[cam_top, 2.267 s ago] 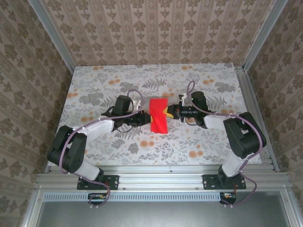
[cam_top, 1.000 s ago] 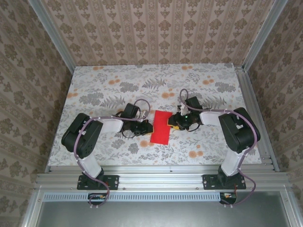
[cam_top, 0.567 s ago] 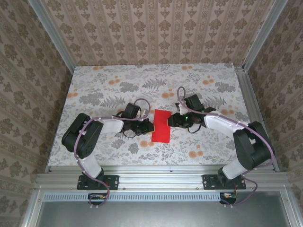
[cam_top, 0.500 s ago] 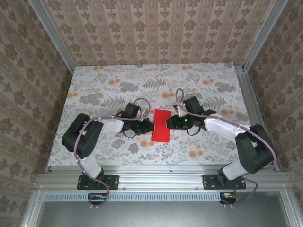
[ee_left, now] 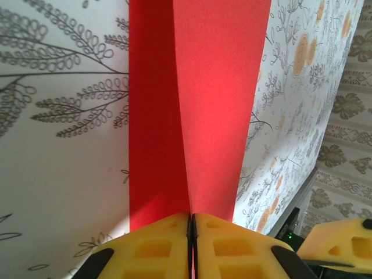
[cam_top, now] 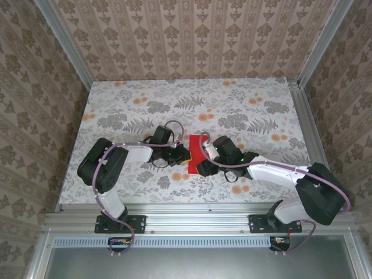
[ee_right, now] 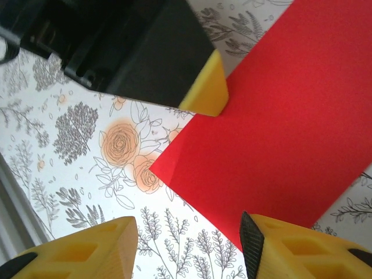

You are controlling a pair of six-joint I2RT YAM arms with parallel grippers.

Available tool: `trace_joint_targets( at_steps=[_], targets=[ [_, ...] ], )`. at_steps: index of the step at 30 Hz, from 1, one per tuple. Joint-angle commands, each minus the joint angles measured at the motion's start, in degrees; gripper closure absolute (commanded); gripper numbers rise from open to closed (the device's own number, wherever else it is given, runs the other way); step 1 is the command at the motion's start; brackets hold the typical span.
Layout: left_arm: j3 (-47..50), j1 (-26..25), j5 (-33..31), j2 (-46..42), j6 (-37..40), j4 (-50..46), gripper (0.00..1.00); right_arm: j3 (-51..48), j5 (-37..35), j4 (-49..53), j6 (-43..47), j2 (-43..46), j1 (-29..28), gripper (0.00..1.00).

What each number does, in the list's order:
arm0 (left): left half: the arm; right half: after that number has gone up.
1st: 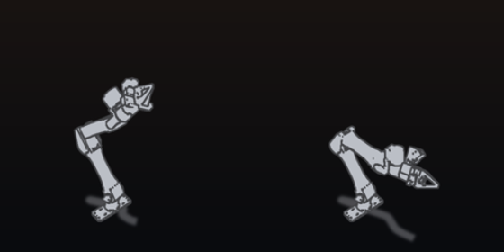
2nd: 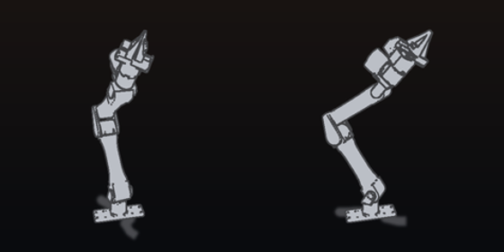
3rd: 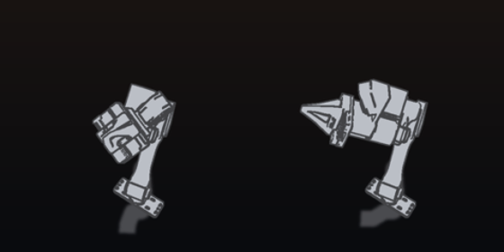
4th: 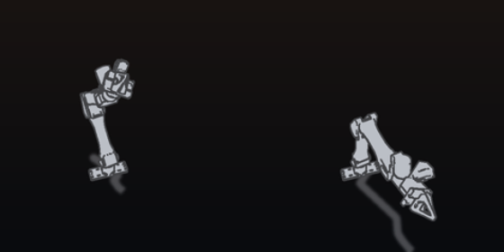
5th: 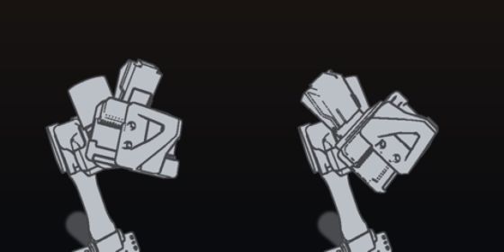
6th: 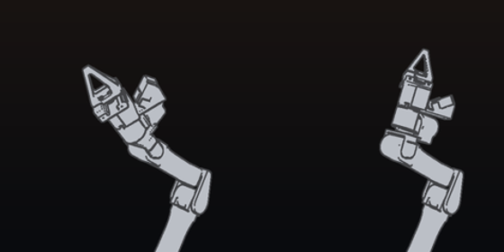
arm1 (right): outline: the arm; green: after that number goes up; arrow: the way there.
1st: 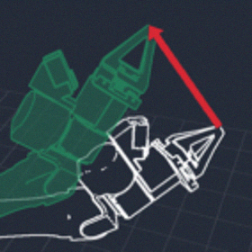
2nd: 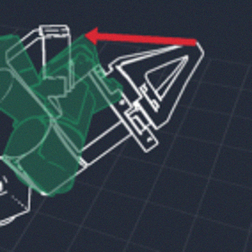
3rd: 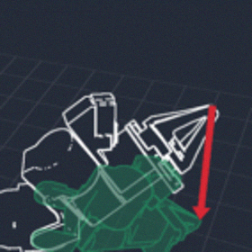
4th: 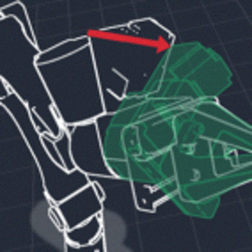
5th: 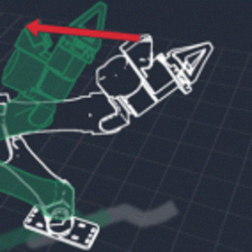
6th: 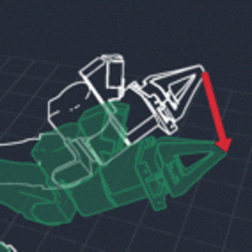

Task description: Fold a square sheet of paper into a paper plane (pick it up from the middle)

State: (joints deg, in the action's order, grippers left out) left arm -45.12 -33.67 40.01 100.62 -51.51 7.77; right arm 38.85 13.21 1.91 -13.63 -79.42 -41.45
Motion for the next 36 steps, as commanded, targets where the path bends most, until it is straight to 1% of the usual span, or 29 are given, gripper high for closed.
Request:
trace_joint_targets(
  at_steps=[1, 10, 13, 16, 21, 24, 27, 30, 33, 36],
  targets=[
    [-1.45, 0.53, 2.57, 0.46, -1.84, -0.72, 0.89, -1.01, -7.77, -3.03, 5.22, 0.3, -2.72, 0.46],
    [-1.28, 1.15, 2.97, 0.25, -1.78, -1.57, 0.88, 1.59, -12.12, -3.43, 9.91, -6.0, -8.69, 0.44],
    [-1.2, 1.33, 3.26, -0.05, -1.71, -1.92, 0.88, 2.67, -14.52, -3.03, 10.98, -8.3, -10.38, 0.43],
    [-1.19, 1.5, 3.55, -0.02, -1.63, -1.99, 0.88, 3.63, -16.16, -3.98, 11.6, -9.96, -11.63, 0.43],
    [-1.19, 1.72, 3.95, -0.07, -1.76, -1.96, 0.88, 5.91, -21.19, -4.11, 12.05, -13.39, -12.91, 0.43],
    [-0.9, 1.92, 4.21, -0.07, -1.69, -1.79, 0.88, 6.72, -22.45, -4.8, 12.22, -14.6, -13.38, 0.44],
    [-0.58, 2.16, 4.53, -0.07, -1.58, -1.71, 0.88, 7.11, -23.05, -5.12, 12.05, -15.07, -13.48, 0.5],
    [-0.15, 2.54, 4.46, -0.06, -1.49, -1.41, 0.87, 6.6, -22.79, -6.02, 12.12, -14.46, -13.53, 0.6],
    [-0.09, 2.65, 4.86, 0.11, -1.58, -1.01, 0.87, 6.42, -22.79, -6.52, 12.0, -14.4, -13.49, 0.72],
    [-0.14, 2.73, 5.0, 0.28, -1.45, -1.06, 0.86, 6.41, -22.7, -6.72, 11.76, -14.28, -13.48, 0.82]
  ],
)
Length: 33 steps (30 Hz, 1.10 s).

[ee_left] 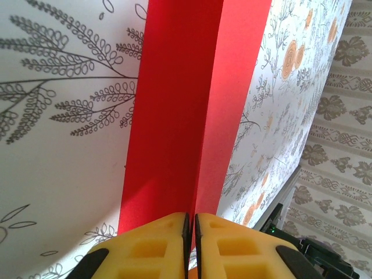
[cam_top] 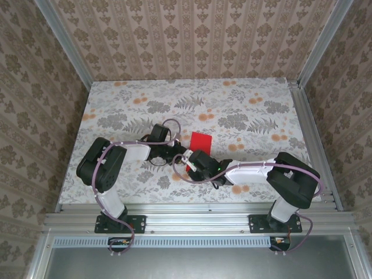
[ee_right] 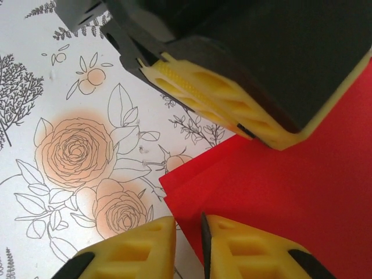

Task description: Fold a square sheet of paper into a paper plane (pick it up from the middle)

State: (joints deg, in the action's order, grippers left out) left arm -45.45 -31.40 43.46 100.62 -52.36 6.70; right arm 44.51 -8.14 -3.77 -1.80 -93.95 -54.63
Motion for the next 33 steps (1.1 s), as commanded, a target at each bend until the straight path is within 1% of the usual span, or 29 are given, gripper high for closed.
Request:
trace_joint_targets(
  at_steps=[1, 9, 14, 16, 19, 21, 25, 30, 33],
  targets=[
    [0.2, 0.44, 1.61, 0.37, -0.61, 0.03, 0.85, 0.69, -1.27, -1.11, -0.11, 0.21, -0.3, 0.84],
    [0.41, 0.72, 2.14, 0.74, 0.04, 0.07, 0.84, 0.42, 0.45, -0.98, -0.65, 0.97, 0.57, 1.0],
    [0.42, 0.81, 2.33, 0.55, 0.5, -0.16, 0.82, -0.24, 2.52, -0.45, -1.27, 2.23, 1.94, 1.0],
    [0.15, 0.81, 2.27, 0.54, 0.85, -0.63, 0.81, -0.54, 4.11, -0.52, -1.66, 2.94, 2.66, 1.0],
    [-0.8, 0.81, 2.23, 0.31, 2.46, -2.43, 0.77, -0.98, 7.39, -0.23, -2.53, 3.92, 4.45, 1.0],
    [-2.09, 0.89, 1.37, -0.23, 4.32, -5.08, 0.7, -1.12, 9.58, 0.21, -2.87, 4.54, 5.51, 1.0],
    [-6.05, 0.9, -0.79, -0.93, 9.11, -11.73, 0.6, -1.48, 14.39, 1.03, -3.46, 5.26, 7.88, 1.0],
    [-12.34, 1.08, -3.58, -0.15, 14.99, -19.56, 0.54, -2.26, 18.66, 1.32, -3.84, 6.18, 9.74, 1.0],
    [-16.57, 1.16, -4.43, 1.9, 17.5, -22.82, 0.53, -2.41, 20.1, 1.3, -4.27, 6.72, 10.13, 1.0]
  ],
)
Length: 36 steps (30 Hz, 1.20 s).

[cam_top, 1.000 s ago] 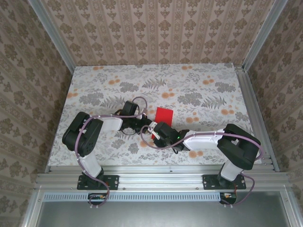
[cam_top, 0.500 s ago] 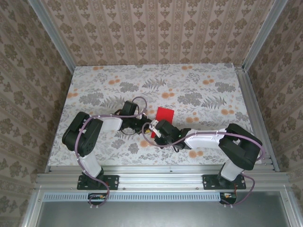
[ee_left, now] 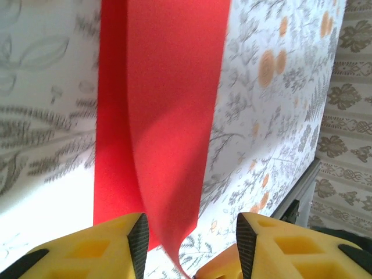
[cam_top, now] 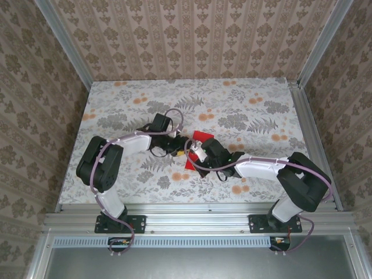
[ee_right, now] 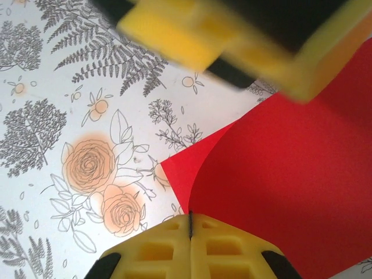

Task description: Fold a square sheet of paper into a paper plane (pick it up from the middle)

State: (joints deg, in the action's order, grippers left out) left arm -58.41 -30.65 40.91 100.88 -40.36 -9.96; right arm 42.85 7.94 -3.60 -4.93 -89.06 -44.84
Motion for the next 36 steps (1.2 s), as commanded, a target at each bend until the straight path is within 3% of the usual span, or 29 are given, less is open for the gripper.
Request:
trace_joint_targets(
  at_steps=[1, 9, 21, 36],
  targets=[
    [-5.16, 0.42, -2.25, 2.38, 6.46, -7.48, 0.53, -0.84, 4.37, 1.22, -1.2, 1.96, 0.44, 1.0],
    [-15.79, -0.7, 0.56, 10.22, 9.76, -11.18, 0.54, -1.49, 7.92, 0.6, -2.35, 2.69, 1.47, 1.0],
    [-21.26, -2.52, 3.13, 17.62, 13.66, -14.24, 0.58, -1.47, 9.86, 1.11, -2.57, 2.83, 2.46, 1.0],
    [-22.41, -2.83, -1.18, 21.67, 22.59, -24.06, 0.62, -0.95, 10.15, 2.44, -1.69, 2.25, 5.37, 1.0]
  ],
)
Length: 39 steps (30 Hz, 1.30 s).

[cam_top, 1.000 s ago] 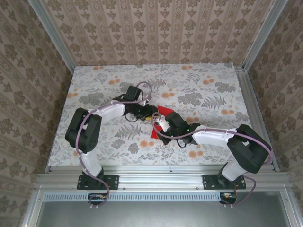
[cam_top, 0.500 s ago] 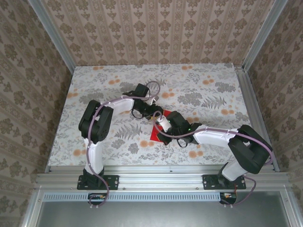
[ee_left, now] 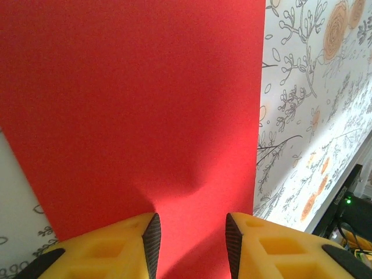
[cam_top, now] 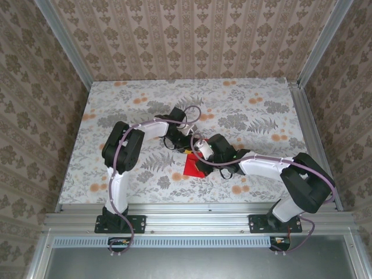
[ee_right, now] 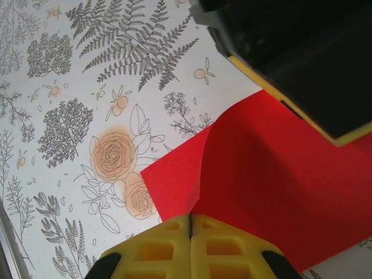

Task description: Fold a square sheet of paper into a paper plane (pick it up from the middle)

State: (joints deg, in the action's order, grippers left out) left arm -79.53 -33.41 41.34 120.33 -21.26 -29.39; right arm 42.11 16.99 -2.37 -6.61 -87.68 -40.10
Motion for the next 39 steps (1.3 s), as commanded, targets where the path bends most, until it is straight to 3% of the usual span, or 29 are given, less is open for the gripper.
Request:
trace_joint_targets(
  at_steps=[1, 24, 39],
  targets=[
    [-1.56, -0.16, -1.68, 2.6, 3.84, -5.0, 0.62, -0.1, 1.28, 1.13, 0.04, 0.69, 0.87, 1.0],
    [-2.42, 0.27, 0.84, 4.39, 2.93, -2.93, 0.62, 0.34, 6.03, -0.09, -1.47, -4.72, 5.63, 1.0],
    [-0.62, 0.96, 3.38, -1.33, 2.62, -0.8, 0.52, -0.21, 6.82, -0.62, -1.83, -5.81, 5.64, 1.0]
  ],
)
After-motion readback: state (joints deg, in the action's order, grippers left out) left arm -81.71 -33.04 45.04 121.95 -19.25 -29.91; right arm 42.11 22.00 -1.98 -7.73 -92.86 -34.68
